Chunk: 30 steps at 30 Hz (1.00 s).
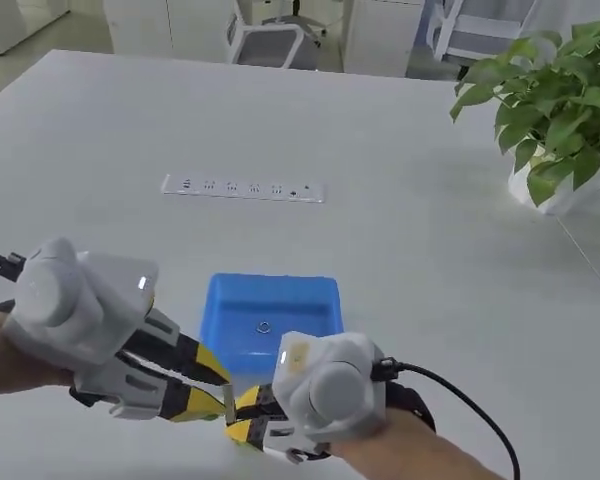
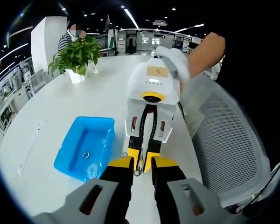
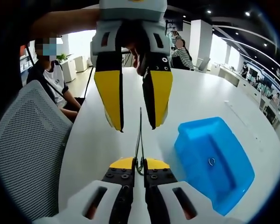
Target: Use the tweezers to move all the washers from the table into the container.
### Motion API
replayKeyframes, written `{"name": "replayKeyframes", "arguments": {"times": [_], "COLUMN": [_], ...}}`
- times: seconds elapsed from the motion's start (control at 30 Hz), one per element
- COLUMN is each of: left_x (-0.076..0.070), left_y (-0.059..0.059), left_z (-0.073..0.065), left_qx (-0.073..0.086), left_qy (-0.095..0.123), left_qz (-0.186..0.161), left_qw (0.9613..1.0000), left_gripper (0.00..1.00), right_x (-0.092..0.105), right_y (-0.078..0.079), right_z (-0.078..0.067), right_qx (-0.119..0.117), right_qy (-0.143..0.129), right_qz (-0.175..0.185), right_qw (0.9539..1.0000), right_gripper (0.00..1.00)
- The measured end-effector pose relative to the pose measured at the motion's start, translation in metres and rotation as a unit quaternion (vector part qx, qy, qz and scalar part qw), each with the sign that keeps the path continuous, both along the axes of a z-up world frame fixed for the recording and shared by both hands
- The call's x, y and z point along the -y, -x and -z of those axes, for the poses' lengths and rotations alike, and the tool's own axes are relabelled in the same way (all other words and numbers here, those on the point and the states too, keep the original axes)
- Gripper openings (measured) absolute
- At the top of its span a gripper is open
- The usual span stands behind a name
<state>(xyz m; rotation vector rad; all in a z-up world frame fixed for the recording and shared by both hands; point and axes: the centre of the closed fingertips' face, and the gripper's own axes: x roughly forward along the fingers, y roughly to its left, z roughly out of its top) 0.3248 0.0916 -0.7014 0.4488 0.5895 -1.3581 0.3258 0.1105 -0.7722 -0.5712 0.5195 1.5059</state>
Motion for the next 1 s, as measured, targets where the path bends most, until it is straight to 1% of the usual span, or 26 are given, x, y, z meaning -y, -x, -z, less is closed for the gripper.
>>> {"name": "replayKeyframes", "arguments": {"times": [0.03, 0.07, 0.13, 0.2, 0.27, 0.3, 0.33, 0.4, 0.5, 0.53, 0.57, 0.6, 0.77, 0.83, 1.0], "left_x": [-0.001, -0.002, -0.005, -0.008, -0.01, -0.011, -0.012, -0.014, -0.019, -0.02, -0.021, -0.022, -0.025, -0.026, -0.027], "left_y": [0.001, 0.001, 0.002, 0.003, 0.003, 0.003, 0.004, 0.005, 0.006, 0.006, 0.006, 0.007, 0.012, 0.012, 0.011], "left_z": [-0.001, -0.001, -0.003, -0.004, -0.007, -0.008, -0.009, -0.01, -0.01, -0.011, -0.011, -0.011, -0.011, -0.011, -0.011], "left_qx": [-0.005, -0.011, -0.007, -0.017, -0.009, -0.011, -0.011, -0.006, -0.008, -0.012, -0.013, -0.01, -0.013, -0.01, -0.01], "left_qy": [0.004, 0.007, 0.011, 0.02, 0.028, 0.032, 0.036, 0.04, 0.046, 0.052, 0.054, 0.057, 0.063, 0.066, 0.068], "left_qz": [-0.007, -0.015, -0.021, -0.04, -0.05, -0.06, -0.068, -0.076, -0.099, -0.114, -0.12, -0.125, -0.144, -0.152, -0.17], "left_qw": [1.0, 0.9998, 0.9997, 0.9989, 0.9983, 0.9977, 0.997, 0.9963, 0.994, 0.9921, 0.9913, 0.9904, 0.9874, 0.9861, 0.9831], "left_gripper": [0.21, 0.24, 0.28, 0.3, 0.36, 0.4, 0.46, 0.53, 0.61, 0.64, 0.67, 0.7, 0.73, 0.76, 0.82], "right_x": [0.0, 0.0, 0.0, 0.0, 0.001, 0.001, 0.001, 0.001, 0.003, 0.004, 0.004, 0.005, 0.01, 0.012, 0.016], "right_y": [0.0, 0.001, 0.002, 0.003, 0.004, 0.004, 0.004, 0.004, 0.005, 0.004, 0.004, 0.004, 0.001, -0.001, -0.007], "right_z": [-0.001, -0.002, -0.005, -0.007, -0.01, -0.012, -0.016, -0.02, -0.026, -0.028, -0.03, -0.032, -0.045, -0.05, -0.067], "right_qx": [0.001, 0.001, 0.003, 0.003, 0.007, 0.009, 0.011, 0.013, 0.016, 0.017, 0.014, 0.016, 0.024, 0.025, 0.029], "right_qy": [0.0, 0.0, -0.002, -0.002, -0.001, -0.001, -0.003, -0.004, -0.002, -0.001, -0.001, 0.0, 0.002, 0.002, 0.0], "right_qz": [0.0, 0.0, -0.002, -0.004, -0.007, -0.01, -0.009, -0.008, -0.009, -0.008, -0.007, -0.007, -0.006, -0.005, -0.003], "right_qw": [1.0, 1.0, 1.0, 1.0, 0.9999, 0.9999, 0.9999, 0.9999, 0.9998, 0.9998, 0.9999, 0.9998, 0.9997, 0.9997, 0.9996], "right_gripper": [0.07, 0.07, 0.07, 0.07, 0.07, 0.07, 0.07, 0.07, 0.07, 0.07, 0.07, 0.07, 0.07, 0.07, 0.07]}}
